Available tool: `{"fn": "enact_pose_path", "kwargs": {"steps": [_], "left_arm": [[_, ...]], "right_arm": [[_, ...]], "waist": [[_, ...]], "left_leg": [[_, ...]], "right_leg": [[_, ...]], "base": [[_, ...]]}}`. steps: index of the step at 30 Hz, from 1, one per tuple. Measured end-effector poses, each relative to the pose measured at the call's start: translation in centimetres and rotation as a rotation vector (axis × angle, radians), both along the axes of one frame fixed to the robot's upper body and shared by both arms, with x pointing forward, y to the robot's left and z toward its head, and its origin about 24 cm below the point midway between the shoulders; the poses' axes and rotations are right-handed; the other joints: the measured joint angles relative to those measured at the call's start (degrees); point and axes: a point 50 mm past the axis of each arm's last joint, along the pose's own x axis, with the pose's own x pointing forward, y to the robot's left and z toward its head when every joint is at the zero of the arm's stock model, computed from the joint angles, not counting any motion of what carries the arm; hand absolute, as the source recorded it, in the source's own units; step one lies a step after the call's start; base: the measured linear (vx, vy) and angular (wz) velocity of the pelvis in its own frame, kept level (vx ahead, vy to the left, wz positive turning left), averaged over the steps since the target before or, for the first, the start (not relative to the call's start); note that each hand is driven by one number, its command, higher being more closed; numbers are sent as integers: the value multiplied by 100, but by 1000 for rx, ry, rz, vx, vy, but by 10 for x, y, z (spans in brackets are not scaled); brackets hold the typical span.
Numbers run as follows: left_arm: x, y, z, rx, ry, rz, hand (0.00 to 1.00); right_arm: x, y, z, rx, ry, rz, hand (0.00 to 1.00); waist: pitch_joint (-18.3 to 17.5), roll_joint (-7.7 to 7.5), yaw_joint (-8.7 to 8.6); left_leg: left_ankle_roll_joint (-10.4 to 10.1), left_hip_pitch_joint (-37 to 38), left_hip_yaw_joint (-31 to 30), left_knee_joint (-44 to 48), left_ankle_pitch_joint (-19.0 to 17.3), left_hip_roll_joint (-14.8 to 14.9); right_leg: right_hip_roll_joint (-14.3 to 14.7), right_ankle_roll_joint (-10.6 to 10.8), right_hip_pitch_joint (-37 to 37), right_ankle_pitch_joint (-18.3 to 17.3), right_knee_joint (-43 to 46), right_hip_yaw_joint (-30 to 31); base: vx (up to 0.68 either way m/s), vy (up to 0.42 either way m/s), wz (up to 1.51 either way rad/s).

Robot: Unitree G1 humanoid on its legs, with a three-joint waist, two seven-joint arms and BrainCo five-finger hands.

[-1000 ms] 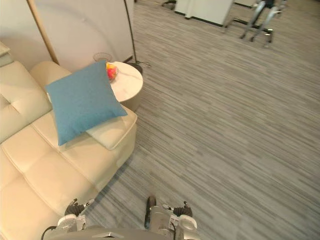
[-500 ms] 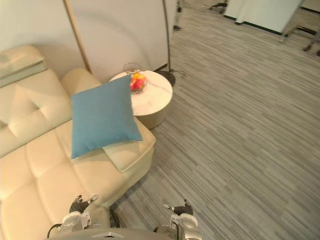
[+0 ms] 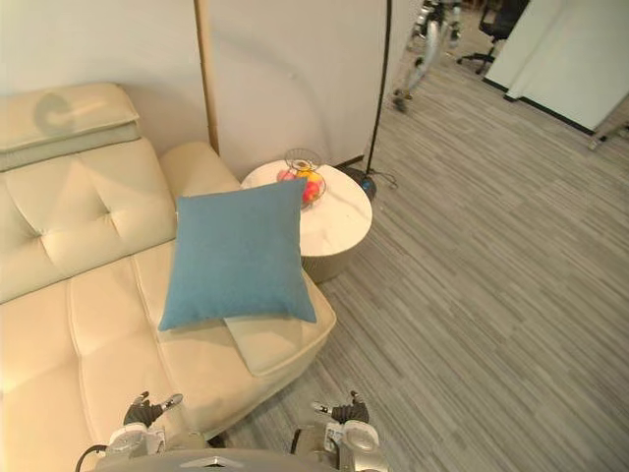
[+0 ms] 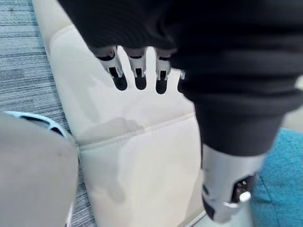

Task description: Pick up cushions and gather them together orderly.

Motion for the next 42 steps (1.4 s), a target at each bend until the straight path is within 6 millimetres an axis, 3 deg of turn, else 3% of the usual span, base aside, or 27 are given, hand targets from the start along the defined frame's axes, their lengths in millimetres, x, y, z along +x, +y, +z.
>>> {"fn": "enact_pose_path", "kwargs": {"steps": [2,6,9,13,18,21,27,35,39,42], "left_arm": [[-1,6,1,13,-1,7,0],[-5,-9,-3,-37,14,47,0],[-4,-8,-3,-35,11,49,0],[3,-4,1,-17,-15,49,0],[10,36,12,97,-45,79,0],[20,77,31,214,-109,128,0],[41,107,56,316,-185,111,0],[91,101,91,380,-360,-6,0],[130,79,109,383,-453,-100,0],[162,60,131,382,-552,-162,0]], "right_arm": [[-6,2,-2,8,17,-4,0],[-6,-12,-1,-19,14,-33,0],[-7,-11,0,-21,12,-33,0],[9,-16,20,-68,-119,-22,0],[34,-31,55,-144,-313,-16,0],[47,-41,82,-204,-436,-11,0],[69,-43,114,-251,-590,66,0],[99,-18,137,-263,-707,259,0],[125,9,160,-251,-812,382,0],[138,30,189,-236,-945,445,0]], "waist": [[-45,-174,-13],[-128,188,24],[-148,218,16],[-210,140,-8],[-266,55,-57],[-259,72,-63],[-236,115,-82],[-218,124,-81],[32,88,-72],[305,92,-55]], "left_leg": [[-197,-62,-216,37,-25,-170],[-424,-26,-443,42,-137,193],[-472,155,-446,-169,-120,255],[-475,228,-414,-436,-80,228],[-435,241,-298,-545,-18,112],[-410,252,-306,-552,-2,39],[-357,214,-322,-687,122,-18],[-341,-19,-453,-774,322,-66],[-326,-571,-466,-563,440,-63],[-335,-1125,-486,-142,422,15]], "right_leg": [[95,-128,157,936,-1381,409],[402,-201,358,889,-1605,111],[492,-227,587,907,-1814,73],[497,-213,744,1078,-2266,137],[471,-134,825,1355,-2787,299],[443,-126,982,1537,-3143,353],[423,-147,987,1762,-3413,401],[388,-183,814,2059,-3600,398],[357,-215,353,2275,-3551,413],[356,-251,-95,2331,-3320,414]], "base": [[161,-173,65],[245,-163,21],[117,-65,-1],[55,32,-6],[55,67,-13],[18,50,-5],[-27,13,-4],[-97,-18,3],[-167,-41,3],[-186,-36,3]]}}
